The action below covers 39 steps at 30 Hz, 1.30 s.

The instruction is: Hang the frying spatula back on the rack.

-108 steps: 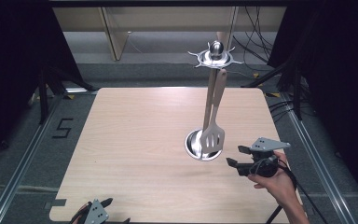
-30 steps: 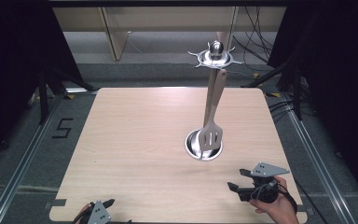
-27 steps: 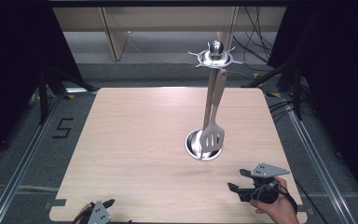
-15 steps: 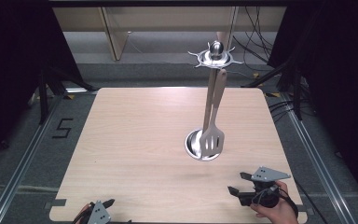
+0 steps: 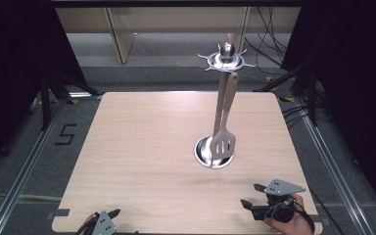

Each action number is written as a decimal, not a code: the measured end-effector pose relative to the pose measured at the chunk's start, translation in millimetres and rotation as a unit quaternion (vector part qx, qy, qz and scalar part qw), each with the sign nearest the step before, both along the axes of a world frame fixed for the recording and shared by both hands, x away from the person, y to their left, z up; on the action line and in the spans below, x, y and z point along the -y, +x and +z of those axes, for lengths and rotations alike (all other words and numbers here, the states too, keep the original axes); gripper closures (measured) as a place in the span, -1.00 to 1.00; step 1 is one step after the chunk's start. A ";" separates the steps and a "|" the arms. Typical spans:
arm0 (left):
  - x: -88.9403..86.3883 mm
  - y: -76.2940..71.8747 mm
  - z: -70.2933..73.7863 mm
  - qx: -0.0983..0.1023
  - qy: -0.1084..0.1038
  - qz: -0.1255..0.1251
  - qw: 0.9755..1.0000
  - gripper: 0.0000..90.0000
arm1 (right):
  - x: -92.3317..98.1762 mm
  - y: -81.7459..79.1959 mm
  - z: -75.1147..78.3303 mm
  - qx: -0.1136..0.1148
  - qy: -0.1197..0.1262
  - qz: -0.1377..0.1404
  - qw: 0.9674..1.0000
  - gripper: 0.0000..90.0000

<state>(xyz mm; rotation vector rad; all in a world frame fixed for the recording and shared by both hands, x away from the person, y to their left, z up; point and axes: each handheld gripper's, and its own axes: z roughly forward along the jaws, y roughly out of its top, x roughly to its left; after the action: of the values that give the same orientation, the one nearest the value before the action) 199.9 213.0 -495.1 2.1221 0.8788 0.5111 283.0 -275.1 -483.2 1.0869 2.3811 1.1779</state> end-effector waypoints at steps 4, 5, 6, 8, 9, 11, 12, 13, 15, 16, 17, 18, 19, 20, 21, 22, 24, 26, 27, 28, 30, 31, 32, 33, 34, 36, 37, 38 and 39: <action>1.5 -0.1 -1.3 0.006 -0.016 0.001 1.000 -0.66 | 2.6 0.2 -1.4 0.008 -0.005 0.011 1.000 -0.42; 0.3 0.2 -0.6 0.006 -0.004 -0.002 1.000 -0.66 | 3.0 -0.6 -1.6 0.011 -0.004 0.010 1.000 -0.42; -0.1 0.0 -0.5 0.003 0.001 0.000 1.000 -0.66 | 3.1 -2.8 -1.2 0.004 -0.008 0.002 1.000 -0.43; 0.0 0.1 -0.6 0.003 0.001 0.000 1.000 -0.66 | 3.2 -3.8 -2.3 0.007 -0.008 0.003 1.000 -0.43; 0.0 0.1 -0.6 0.002 0.001 0.000 1.000 -0.66 | 3.5 -4.1 -2.7 0.011 -0.009 0.003 1.000 -0.44; -0.1 0.1 -0.4 0.000 0.003 -0.001 1.000 -0.66 | 1.7 -8.3 -3.0 -0.008 -0.003 -0.007 1.000 -0.44; -0.1 0.1 -0.4 0.001 0.003 -0.001 1.000 -0.66 | 2.9 -7.0 -3.9 0.007 -0.008 0.000 1.000 -0.44; 0.1 0.0 -0.6 0.003 0.002 0.000 1.000 -0.66 | 3.1 -7.4 -4.2 0.008 -0.010 0.000 1.000 -0.44; -0.2 0.0 -0.6 0.004 0.002 0.001 1.000 -0.66 | 4.0 -6.9 -4.7 0.005 -0.011 0.006 1.000 -0.44; -0.3 0.0 -0.6 0.004 0.001 0.001 1.000 -0.66 | 3.6 -8.3 -4.8 0.003 -0.010 0.001 1.000 -0.44; -0.4 0.1 -0.6 0.005 0.002 0.000 1.000 -0.66 | 3.8 -8.9 -4.7 0.008 -0.013 0.002 1.000 -0.44; -0.5 0.1 -0.4 0.003 0.003 0.000 1.000 -0.66 | 3.5 -9.0 -5.3 0.008 -0.010 0.004 1.000 -0.44; -0.3 0.0 -0.4 0.001 0.002 0.000 1.000 -0.66 | 3.2 -11.0 -4.6 0.002 -0.014 -0.002 1.000 -0.44; -0.1 -0.1 -0.4 0.001 0.003 -0.001 1.000 -0.66 | 3.0 -11.8 -4.7 -0.001 -0.014 -0.001 1.000 -0.44; 0.0 -0.3 -0.4 0.003 0.003 0.000 1.000 -0.66 | 4.4 -11.2 -5.0 0.007 -0.019 -0.002 1.000 -0.44; 0.0 -0.3 -0.4 0.003 0.004 -0.001 1.000 -0.66 | 4.7 -11.5 -5.4 0.010 -0.019 -0.001 1.000 -0.44; 0.1 -0.2 -0.7 0.004 0.002 0.001 1.000 -0.66 | 5.6 -11.9 -6.5 0.012 -0.025 0.000 1.000 -0.44; -0.2 -0.1 -0.6 0.003 0.003 0.000 1.000 -0.66 | 5.4 -12.7 -7.7 0.011 -0.028 0.001 1.000 -0.44; -0.2 -0.1 -0.6 0.003 0.003 0.000 1.000 -0.66 | 4.1 -15.1 -7.8 0.001 -0.026 -0.005 1.000 -0.44; -0.2 -0.2 -0.4 0.002 0.003 0.000 1.000 -0.66 | 5.5 -13.8 -8.4 0.012 -0.033 0.002 0.999 -0.44; 0.0 -0.2 -0.7 0.003 0.003 0.000 1.000 -0.66 | 5.9 -13.7 -9.1 0.012 -0.030 0.007 0.999 -0.44; 0.0 -0.2 -0.6 0.004 0.004 0.000 1.000 -0.66 | 5.7 -14.4 -9.4 0.009 -0.030 0.007 0.999 -0.44; 0.1 -0.2 -0.8 0.004 0.003 0.000 1.000 -0.66 | 5.5 -15.6 -9.1 0.010 -0.035 0.001 0.999 -0.44; 0.0 -0.2 -0.8 0.004 0.003 0.000 1.000 -0.66 | 5.5 -16.6 -9.0 0.004 -0.037 0.001 0.999 -0.44; 0.0 -0.2 -0.8 0.004 0.003 0.000 1.000 -0.66 | 5.6 -16.1 -9.5 0.008 -0.037 0.004 0.999 -0.44; 0.0 -0.2 -0.5 0.002 0.004 -0.001 1.000 -0.66 | 5.8 -16.3 -10.0 0.012 -0.039 0.004 0.999 -0.44; -0.3 0.0 -0.2 -0.001 0.006 -0.003 1.000 -0.66 | 5.9 -16.3 -10.1 0.013 -0.039 0.004 0.999 -0.44; -0.3 0.0 0.1 -0.003 0.007 -0.004 1.000 -0.66 | 5.9 -16.4 -10.1 0.012 -0.038 0.004 0.999 -0.44; 1.1 -0.6 -0.8 -0.002 -0.004 -0.001 1.000 -0.66 | 6.2 -16.4 -9.9 0.014 -0.038 0.004 0.999 -0.44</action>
<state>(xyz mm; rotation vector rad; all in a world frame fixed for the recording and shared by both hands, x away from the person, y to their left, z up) 199.3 212.0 -495.9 2.1173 0.8798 0.5023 266.6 -281.3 -493.1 1.0308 2.3894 1.0876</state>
